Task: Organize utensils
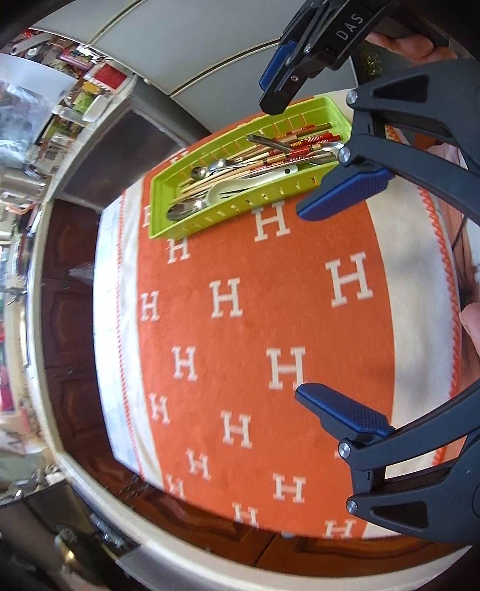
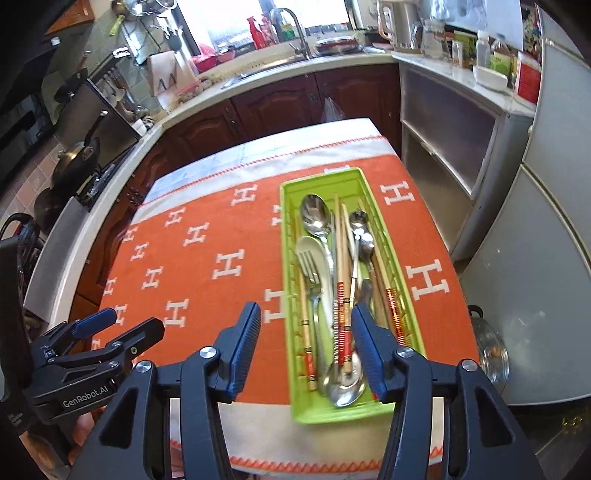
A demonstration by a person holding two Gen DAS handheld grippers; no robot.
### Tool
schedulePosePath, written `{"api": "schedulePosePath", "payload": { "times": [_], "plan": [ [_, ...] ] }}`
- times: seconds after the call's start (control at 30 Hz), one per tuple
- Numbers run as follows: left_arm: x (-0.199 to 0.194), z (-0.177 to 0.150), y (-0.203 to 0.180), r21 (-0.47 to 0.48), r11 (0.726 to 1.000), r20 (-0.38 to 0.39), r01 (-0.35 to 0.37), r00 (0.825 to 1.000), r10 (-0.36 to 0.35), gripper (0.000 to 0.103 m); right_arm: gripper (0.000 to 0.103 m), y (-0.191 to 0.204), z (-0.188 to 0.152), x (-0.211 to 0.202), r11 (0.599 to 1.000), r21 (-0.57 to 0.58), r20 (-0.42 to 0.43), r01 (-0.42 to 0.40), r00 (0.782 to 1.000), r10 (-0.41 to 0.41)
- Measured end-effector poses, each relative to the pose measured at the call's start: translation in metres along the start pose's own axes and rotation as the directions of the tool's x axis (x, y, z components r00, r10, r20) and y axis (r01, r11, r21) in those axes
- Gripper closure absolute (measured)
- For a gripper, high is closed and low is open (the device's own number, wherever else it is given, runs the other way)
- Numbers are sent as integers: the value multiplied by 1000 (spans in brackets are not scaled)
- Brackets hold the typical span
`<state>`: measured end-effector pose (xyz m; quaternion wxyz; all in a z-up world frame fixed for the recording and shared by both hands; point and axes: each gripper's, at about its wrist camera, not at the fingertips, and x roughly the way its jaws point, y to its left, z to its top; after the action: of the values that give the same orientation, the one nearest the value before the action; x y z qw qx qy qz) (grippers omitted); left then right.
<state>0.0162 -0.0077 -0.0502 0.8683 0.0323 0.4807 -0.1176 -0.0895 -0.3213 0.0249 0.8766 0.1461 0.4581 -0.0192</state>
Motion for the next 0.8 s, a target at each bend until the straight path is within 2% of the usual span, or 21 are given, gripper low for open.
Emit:
{"api": "schedulePosePath", "payload": {
  "times": [0.13,0.27,0.37,0.47,0.57,0.8],
  "plan": [
    [-35,-1,17,-36,999,79,-27,996,30,15,49,23,3,-26,999,-35,29,-23,999,24],
    [-73,-2,33,-84,994,162,-73,983,86,15,43,51,9,-56,995,-75,80,-60,995,66],
    [-91,-4,42,-108,988,190,-111,973,130,15,40,74,11,-74,991,-107,110,-84,989,96],
    [-103,-8,49,-130,982,207,-136,965,161,15,38,97,10,-86,986,-148,138,-76,986,96],
    [-109,-11,55,-151,979,208,-136,964,165,15,36,112,10,-89,983,-175,150,-63,985,89],
    [-102,-13,61,-163,975,197,-152,963,183,15,36,118,12,-73,984,-169,111,-63,990,82]
  ]
}}
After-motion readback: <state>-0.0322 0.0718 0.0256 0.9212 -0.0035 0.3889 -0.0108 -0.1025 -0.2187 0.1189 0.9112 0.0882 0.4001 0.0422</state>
